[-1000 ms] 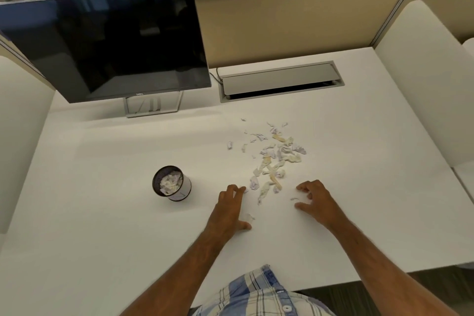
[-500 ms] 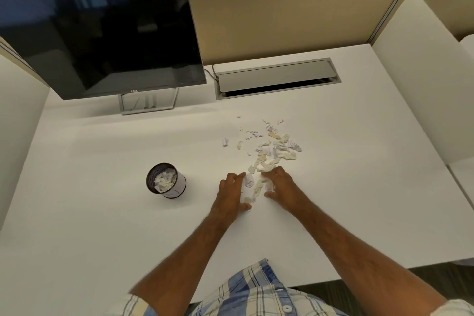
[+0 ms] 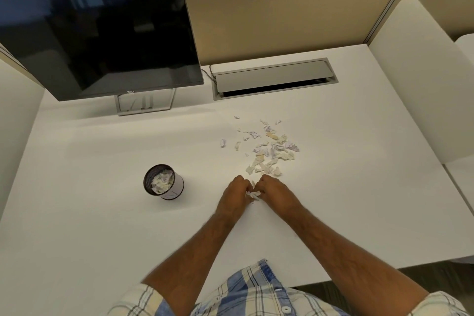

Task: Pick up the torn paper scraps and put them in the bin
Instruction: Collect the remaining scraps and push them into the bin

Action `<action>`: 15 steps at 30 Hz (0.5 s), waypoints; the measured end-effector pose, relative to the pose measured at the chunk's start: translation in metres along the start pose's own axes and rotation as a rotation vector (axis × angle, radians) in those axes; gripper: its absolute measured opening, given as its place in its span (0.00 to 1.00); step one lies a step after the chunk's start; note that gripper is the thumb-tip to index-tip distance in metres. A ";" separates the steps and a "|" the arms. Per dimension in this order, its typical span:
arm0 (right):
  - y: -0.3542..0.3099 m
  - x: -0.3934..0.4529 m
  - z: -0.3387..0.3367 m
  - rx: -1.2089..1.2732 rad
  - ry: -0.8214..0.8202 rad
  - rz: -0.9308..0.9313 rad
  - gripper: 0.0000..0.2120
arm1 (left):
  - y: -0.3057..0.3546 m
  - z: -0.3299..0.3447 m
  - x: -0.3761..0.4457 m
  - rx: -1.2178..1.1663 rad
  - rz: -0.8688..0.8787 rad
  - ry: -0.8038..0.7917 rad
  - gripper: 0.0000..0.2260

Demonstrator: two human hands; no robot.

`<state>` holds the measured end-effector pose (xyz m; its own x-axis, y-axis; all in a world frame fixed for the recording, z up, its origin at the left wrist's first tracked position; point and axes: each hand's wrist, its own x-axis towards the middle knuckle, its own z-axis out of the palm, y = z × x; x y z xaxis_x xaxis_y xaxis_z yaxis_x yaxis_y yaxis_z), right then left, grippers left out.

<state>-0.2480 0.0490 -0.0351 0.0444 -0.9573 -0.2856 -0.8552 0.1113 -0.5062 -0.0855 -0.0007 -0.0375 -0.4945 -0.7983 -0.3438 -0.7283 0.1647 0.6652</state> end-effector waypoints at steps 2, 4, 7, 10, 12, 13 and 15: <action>-0.002 0.002 0.000 0.013 -0.012 0.041 0.07 | -0.002 0.001 0.001 -0.012 -0.041 0.002 0.09; -0.003 0.003 0.000 0.049 -0.014 0.078 0.07 | -0.003 0.001 0.000 -0.008 -0.046 0.004 0.07; 0.000 0.000 -0.002 0.175 0.013 0.161 0.05 | -0.005 -0.003 -0.003 -0.014 -0.070 -0.008 0.03; 0.005 -0.007 -0.005 0.328 0.104 0.221 0.04 | -0.012 -0.013 -0.010 -0.035 -0.095 0.017 0.03; 0.003 -0.010 -0.012 0.419 0.162 0.259 0.03 | -0.016 -0.021 -0.017 -0.053 -0.091 0.046 0.04; 0.001 -0.011 -0.016 0.460 0.185 0.275 0.03 | -0.016 -0.026 -0.021 -0.066 -0.091 0.063 0.04; -0.006 -0.009 -0.027 0.528 0.228 0.297 0.04 | -0.015 -0.039 -0.030 -0.095 -0.086 0.113 0.05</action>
<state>-0.2568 0.0493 -0.0075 -0.3154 -0.8917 -0.3248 -0.4424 0.4409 -0.7809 -0.0410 -0.0019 -0.0111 -0.3723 -0.8678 -0.3292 -0.7149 0.0420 0.6979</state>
